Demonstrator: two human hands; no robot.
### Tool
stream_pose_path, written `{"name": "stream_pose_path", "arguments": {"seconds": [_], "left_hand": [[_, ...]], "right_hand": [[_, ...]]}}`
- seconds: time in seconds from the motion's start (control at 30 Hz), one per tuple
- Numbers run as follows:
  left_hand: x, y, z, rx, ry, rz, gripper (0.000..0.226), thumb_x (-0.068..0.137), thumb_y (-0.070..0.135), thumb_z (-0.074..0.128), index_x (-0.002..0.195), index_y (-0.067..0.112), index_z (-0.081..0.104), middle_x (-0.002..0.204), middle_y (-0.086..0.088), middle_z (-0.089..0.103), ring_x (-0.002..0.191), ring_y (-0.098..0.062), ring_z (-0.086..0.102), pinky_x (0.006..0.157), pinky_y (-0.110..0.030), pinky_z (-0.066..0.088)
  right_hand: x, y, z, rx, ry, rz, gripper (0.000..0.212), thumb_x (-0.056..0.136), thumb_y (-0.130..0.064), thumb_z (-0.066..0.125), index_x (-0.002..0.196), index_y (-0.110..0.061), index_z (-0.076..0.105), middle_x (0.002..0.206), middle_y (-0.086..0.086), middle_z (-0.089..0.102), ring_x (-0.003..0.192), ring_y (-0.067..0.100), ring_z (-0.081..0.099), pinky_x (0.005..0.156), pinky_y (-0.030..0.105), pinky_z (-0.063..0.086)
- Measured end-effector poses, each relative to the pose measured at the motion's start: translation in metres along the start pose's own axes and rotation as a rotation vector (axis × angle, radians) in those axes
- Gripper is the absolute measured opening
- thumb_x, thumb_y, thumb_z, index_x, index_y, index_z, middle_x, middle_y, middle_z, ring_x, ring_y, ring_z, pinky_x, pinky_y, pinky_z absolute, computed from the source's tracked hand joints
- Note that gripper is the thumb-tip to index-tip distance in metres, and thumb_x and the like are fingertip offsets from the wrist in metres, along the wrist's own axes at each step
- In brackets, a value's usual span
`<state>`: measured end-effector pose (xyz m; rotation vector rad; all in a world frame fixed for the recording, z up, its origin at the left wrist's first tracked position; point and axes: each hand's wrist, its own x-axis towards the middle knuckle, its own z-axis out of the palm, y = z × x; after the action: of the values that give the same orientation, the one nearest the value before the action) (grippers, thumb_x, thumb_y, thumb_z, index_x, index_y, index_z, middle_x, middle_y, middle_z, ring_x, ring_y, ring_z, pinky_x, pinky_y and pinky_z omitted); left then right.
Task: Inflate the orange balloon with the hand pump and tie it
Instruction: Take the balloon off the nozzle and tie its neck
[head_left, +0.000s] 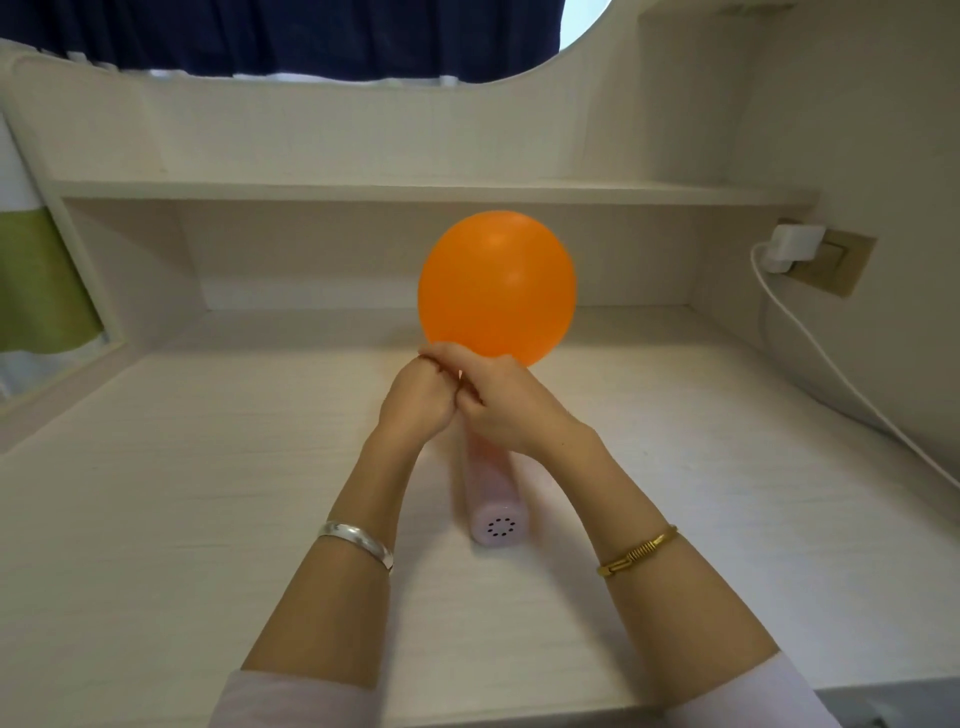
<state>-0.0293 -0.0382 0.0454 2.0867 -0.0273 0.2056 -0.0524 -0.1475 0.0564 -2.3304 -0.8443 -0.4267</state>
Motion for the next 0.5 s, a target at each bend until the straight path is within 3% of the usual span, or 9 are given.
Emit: {"name": "stream_pose_path", "arguments": {"seconds": [0.07,0.17,0.23,0.37,0.43,0.5], "left_hand": [[-0.003,0.002,-0.007,0.102,-0.022,0.12,0.027,0.093,0.007,0.034,0.108,-0.001,0.055,0.103,-0.024,0.063,0.088,-0.041,0.059,0.074,-0.055,0.053],[-0.003,0.006,-0.019,0.254,0.045,0.23,0.025,0.094,0.014,0.031,0.082,0.005,0.052,0.076,-0.011,0.057,0.075,-0.034,0.055,0.059,-0.043,0.043],[-0.002,0.01,-0.028,0.318,0.083,0.28,0.026,0.095,0.015,0.029,0.075,0.01,0.044,0.072,-0.009,0.051,0.071,-0.03,0.049,0.06,-0.037,0.036],[-0.009,0.019,-0.039,0.263,0.034,0.369,0.031,0.097,0.018,0.028,0.069,0.017,0.041,0.067,0.001,0.042,0.069,-0.025,0.044,0.069,-0.048,0.046],[-0.013,0.021,-0.042,0.177,0.0,0.392,0.029,0.098,0.017,0.028,0.075,0.011,0.044,0.065,0.001,0.041,0.066,-0.021,0.042,0.07,-0.051,0.047],[-0.016,0.022,-0.046,0.056,-0.032,0.405,0.031,0.098,0.016,0.03,0.072,0.011,0.045,0.062,0.002,0.039,0.058,-0.015,0.04,0.062,-0.047,0.048]], "right_hand": [[0.006,0.002,0.001,-0.06,-0.035,0.011,0.061,0.083,0.002,0.04,0.136,-0.027,0.04,0.103,0.013,0.067,0.088,0.031,0.06,0.072,0.042,0.05],[0.015,0.003,0.0,-0.241,0.085,-0.026,0.057,0.087,-0.004,0.044,0.137,-0.031,0.039,0.097,0.013,0.066,0.086,0.035,0.058,0.062,0.038,0.044],[0.021,0.0,-0.003,-0.318,0.205,-0.056,0.046,0.089,-0.011,0.049,0.131,-0.03,0.048,0.094,0.013,0.063,0.086,0.035,0.056,0.061,0.037,0.041],[0.029,-0.005,-0.016,-0.462,0.432,-0.144,0.017,0.083,-0.014,0.064,0.098,-0.014,0.072,0.072,0.018,0.054,0.069,0.035,0.054,0.05,0.03,0.031],[0.03,-0.007,-0.021,-0.523,0.55,-0.204,0.006,0.075,-0.014,0.072,0.079,-0.011,0.074,0.066,0.018,0.053,0.062,0.034,0.054,0.048,0.03,0.033],[0.031,-0.008,-0.023,-0.596,0.619,-0.258,0.006,0.07,-0.018,0.076,0.07,-0.013,0.074,0.069,0.018,0.058,0.067,0.035,0.057,0.051,0.033,0.041]]}}
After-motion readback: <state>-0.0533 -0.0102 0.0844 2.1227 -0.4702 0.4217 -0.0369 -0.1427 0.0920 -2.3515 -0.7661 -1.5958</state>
